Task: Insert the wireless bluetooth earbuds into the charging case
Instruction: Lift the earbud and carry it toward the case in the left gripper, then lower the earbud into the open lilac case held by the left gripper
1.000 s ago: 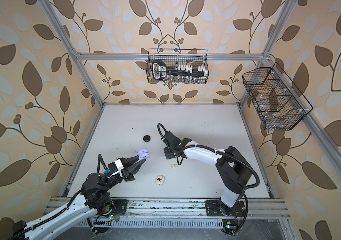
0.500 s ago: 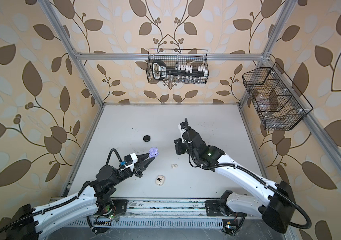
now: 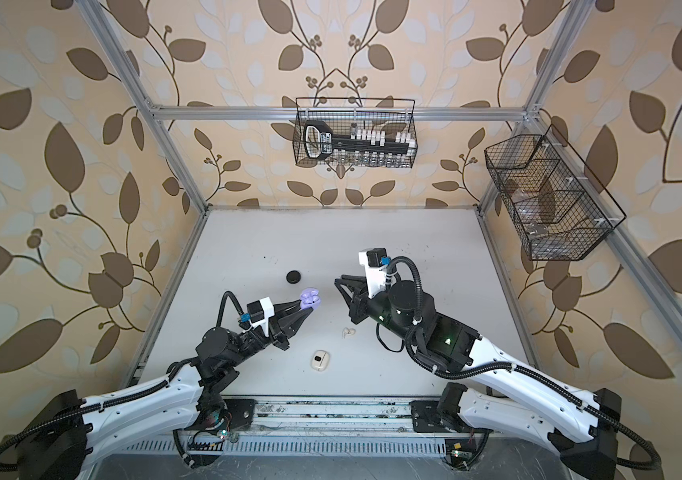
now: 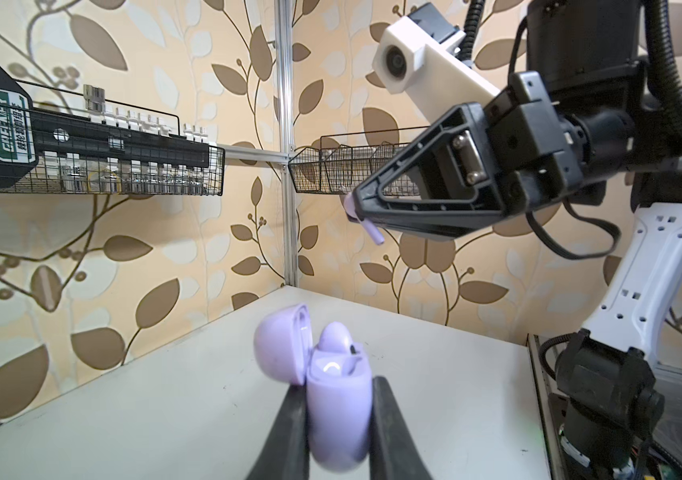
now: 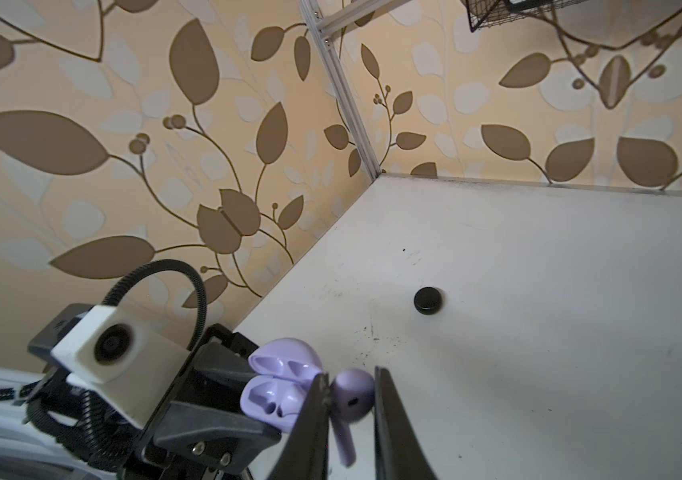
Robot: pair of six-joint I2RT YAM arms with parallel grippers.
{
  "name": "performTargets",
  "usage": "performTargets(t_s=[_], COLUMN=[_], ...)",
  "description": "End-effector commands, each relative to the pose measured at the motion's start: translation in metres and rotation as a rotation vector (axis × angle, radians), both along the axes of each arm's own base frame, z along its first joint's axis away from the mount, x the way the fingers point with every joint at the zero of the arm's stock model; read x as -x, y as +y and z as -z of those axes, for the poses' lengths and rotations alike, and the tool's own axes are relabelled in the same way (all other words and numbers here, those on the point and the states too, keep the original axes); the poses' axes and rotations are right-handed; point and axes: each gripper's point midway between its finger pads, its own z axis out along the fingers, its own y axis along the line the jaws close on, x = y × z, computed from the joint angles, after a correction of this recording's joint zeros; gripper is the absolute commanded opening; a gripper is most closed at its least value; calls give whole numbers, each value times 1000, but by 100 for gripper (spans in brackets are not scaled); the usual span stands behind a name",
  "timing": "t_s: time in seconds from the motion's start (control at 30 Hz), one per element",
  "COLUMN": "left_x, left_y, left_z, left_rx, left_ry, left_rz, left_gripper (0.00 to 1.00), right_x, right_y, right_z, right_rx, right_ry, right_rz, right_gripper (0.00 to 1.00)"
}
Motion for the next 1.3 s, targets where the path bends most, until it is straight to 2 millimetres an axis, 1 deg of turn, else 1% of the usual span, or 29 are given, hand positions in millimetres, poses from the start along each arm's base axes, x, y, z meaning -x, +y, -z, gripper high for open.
performTargets(t_s=[0.0,0.13,0.23,0.37,0.47,0.6,0.9,1.27], left_x=[13,19,22,22,22,23,29,32], left_y=[7,9,10,10,9,7,1,-3], left_z=[-40,-43,-45,-45,-45,-45,-50,-52], left_rx=[135,162,178,182,182,185,214,216], left_ry=[-73,-80,-85,-79,-76,-73,-66,-68], left_rz=[40,65,79,83,90,108,171,211], left_gripper=[0,0,0,0,0,0,0,0], right_x=[8,20,30,42,46,48,44,38], right_y=[4,3,7,20,32,41,50,50], right_z=[-14,-21,-26,-31,-33,-38,-33,-29], right_rx=[-113,-218,-243,-222,-209,-178,-160,-136], right_ry=[-48,-75,-107,-139,-151,-168,-163,-169], right_rz=[-16,-41,-69,-101,-132,-139,-131,-97], right_gripper=[17,16,16,16,16,15,16,16])
